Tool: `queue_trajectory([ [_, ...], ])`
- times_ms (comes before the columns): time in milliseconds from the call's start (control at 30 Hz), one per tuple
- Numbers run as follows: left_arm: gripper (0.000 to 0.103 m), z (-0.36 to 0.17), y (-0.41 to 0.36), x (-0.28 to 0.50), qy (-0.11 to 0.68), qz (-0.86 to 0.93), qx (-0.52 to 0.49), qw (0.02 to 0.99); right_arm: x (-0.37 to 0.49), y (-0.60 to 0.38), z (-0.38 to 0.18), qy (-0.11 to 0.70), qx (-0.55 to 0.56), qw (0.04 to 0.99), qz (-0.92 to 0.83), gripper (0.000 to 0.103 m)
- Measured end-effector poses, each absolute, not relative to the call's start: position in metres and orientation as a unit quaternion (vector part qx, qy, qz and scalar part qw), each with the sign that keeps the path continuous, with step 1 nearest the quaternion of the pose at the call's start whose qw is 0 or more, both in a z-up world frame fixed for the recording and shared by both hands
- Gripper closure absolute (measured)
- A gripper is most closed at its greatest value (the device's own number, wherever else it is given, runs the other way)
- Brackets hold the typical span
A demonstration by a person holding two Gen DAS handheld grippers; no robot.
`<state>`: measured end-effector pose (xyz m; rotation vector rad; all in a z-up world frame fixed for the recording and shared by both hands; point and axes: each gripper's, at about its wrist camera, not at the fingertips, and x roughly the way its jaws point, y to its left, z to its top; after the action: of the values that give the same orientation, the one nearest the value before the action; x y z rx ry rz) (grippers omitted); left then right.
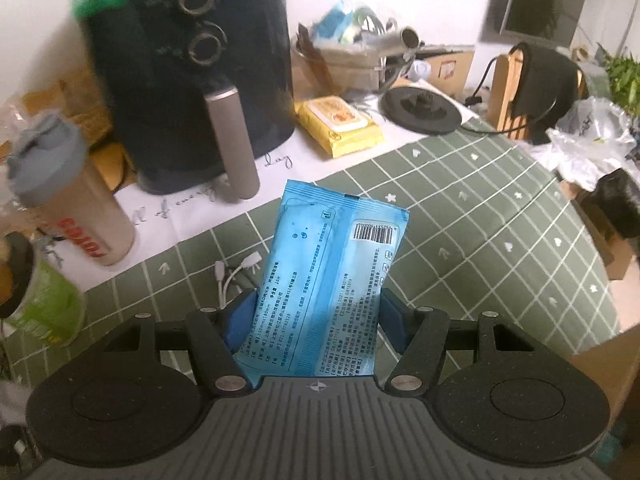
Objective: Organize soft objects
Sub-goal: 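Carry the blue pack and black roll over the cardboard box and lower them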
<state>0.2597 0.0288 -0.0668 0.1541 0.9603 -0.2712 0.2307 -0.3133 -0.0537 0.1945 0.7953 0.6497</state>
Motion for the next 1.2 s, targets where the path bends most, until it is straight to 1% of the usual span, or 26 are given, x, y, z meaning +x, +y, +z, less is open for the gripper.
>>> queue_trajectory([
  [300, 0.039, -0.023, 0.047, 0.210, 0.444, -0.107, 0.044, 0.889, 0.212, -0.308, -0.034, 0.366, 0.087, 0.869, 0.322, 0.057],
  [567, 0.039, 0.005, 0.043, 0.171, 0.446, -0.086, 0.019, 0.891, 0.191, -0.299, -0.023, 0.360, 0.083, 0.866, 0.337, 0.057],
  [900, 0.039, 0.016, 0.035, 0.121, 0.457, -0.065, -0.018, 0.887, 0.163, -0.289, -0.010, 0.351, 0.078, 0.862, 0.358, 0.057],
  [1200, 0.039, 0.014, 0.032, 0.089, 0.473, -0.051, -0.055, 0.878, 0.140, -0.285, -0.007, 0.352, 0.077, 0.858, 0.367, 0.057],
])
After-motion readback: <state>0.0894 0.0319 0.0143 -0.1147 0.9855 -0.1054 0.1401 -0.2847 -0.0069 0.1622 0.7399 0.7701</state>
